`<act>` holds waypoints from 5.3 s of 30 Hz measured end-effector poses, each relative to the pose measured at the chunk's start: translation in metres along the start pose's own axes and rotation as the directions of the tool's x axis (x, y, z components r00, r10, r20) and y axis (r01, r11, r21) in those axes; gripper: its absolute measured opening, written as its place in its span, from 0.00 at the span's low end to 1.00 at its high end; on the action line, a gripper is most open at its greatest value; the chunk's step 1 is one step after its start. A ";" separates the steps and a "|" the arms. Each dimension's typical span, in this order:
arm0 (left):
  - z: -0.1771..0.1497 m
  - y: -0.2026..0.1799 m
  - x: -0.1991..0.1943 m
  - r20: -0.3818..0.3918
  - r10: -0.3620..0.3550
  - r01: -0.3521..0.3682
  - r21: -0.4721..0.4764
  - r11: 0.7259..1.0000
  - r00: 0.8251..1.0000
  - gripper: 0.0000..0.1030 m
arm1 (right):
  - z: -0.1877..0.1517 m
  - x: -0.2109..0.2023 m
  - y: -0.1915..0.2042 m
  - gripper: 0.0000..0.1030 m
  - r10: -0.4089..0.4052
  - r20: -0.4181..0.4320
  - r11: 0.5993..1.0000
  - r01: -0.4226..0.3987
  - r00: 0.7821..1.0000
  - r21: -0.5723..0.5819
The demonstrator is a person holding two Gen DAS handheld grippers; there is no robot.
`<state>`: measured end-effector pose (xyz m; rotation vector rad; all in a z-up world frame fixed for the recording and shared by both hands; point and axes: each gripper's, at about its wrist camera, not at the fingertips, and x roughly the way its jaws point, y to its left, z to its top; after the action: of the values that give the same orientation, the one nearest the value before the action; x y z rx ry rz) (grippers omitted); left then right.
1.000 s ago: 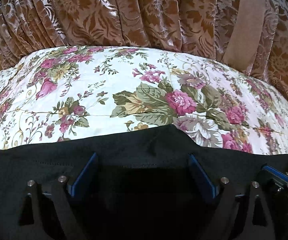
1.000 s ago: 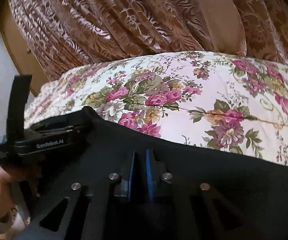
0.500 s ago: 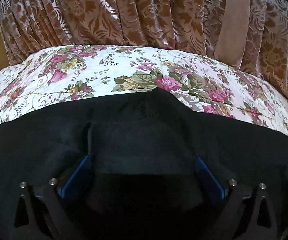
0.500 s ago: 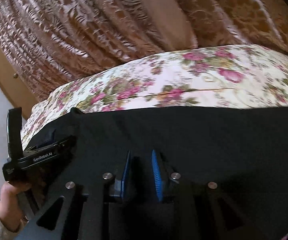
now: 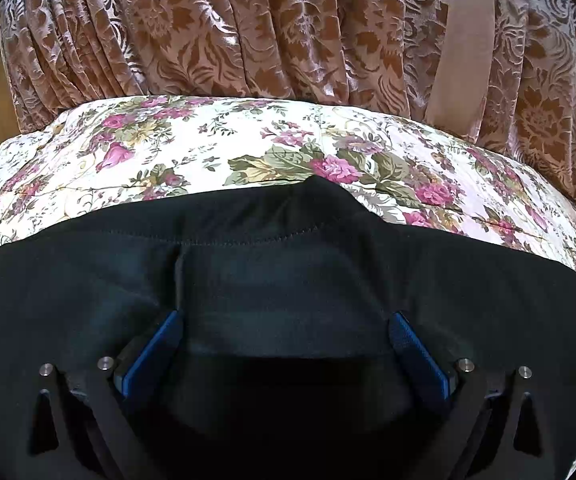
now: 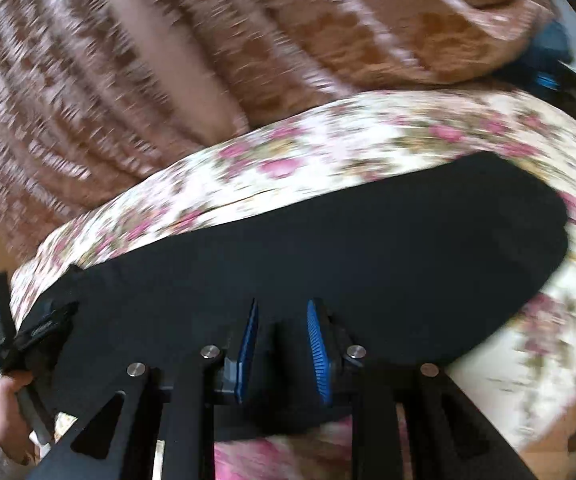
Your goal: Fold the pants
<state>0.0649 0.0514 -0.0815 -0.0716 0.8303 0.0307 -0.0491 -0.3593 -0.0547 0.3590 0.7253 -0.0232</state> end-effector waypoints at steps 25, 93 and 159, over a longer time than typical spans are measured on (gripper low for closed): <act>-0.003 -0.001 -0.002 0.011 -0.010 0.010 -0.019 1.000 1.000 1.00 | -0.010 -0.023 -0.161 0.45 -0.041 0.130 0.858 -0.032 0.991 0.513; -0.019 0.044 -0.027 0.065 0.011 -0.004 -0.100 0.995 0.998 1.00 | 0.021 0.000 -0.182 0.44 -0.141 0.074 0.715 0.049 0.987 0.698; -0.013 0.037 -0.052 0.145 -0.406 0.431 -0.300 0.851 0.902 1.00 | -0.023 -0.003 0.143 0.37 0.503 -0.060 0.833 -0.503 0.862 -0.230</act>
<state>0.0183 0.0879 -0.0535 -0.5626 0.7108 -0.2428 -0.0457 -0.2181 -0.0242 0.3094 0.6027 0.5632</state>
